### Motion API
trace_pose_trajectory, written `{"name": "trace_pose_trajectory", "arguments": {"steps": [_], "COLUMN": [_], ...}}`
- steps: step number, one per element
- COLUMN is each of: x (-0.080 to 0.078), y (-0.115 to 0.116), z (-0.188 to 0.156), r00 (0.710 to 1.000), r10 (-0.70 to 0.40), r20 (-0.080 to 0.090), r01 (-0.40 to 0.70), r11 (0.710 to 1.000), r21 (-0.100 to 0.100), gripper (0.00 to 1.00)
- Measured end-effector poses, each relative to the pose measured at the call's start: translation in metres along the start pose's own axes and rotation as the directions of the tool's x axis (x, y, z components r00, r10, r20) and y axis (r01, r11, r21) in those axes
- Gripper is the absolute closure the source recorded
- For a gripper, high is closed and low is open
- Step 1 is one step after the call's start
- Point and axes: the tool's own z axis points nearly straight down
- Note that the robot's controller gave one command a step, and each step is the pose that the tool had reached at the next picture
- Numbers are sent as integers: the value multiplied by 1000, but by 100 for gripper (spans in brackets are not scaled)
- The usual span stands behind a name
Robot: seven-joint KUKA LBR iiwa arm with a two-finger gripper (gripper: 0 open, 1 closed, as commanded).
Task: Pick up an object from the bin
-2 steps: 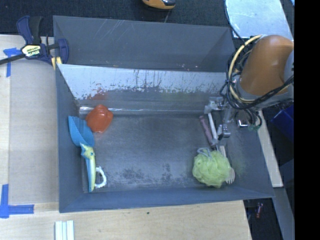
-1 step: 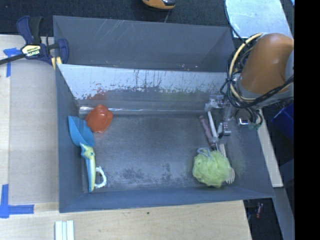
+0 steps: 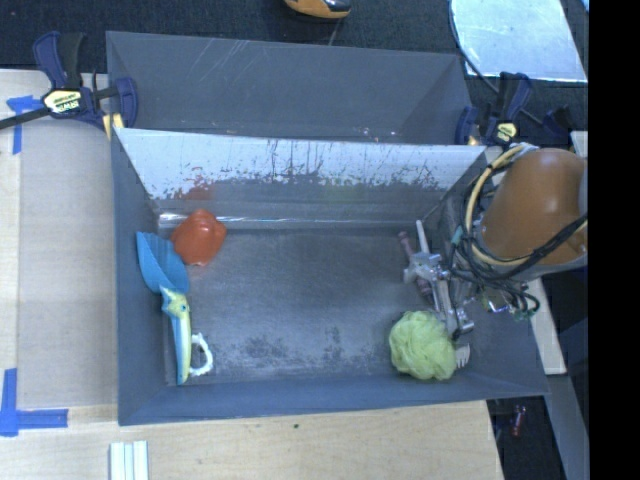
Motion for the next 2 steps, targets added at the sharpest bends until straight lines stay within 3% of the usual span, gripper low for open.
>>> {"name": "trace_pose_trajectory", "arguments": {"steps": [1,2], "x": [8,18], "y": [-7,52], "z": [14,13], "r00": [953,838], "r10": [-304,-545], "r20": [-1,-1], "r01": [304,545], "r11": [952,838], "r21": [-6,-1], "gripper": [0,0]}}
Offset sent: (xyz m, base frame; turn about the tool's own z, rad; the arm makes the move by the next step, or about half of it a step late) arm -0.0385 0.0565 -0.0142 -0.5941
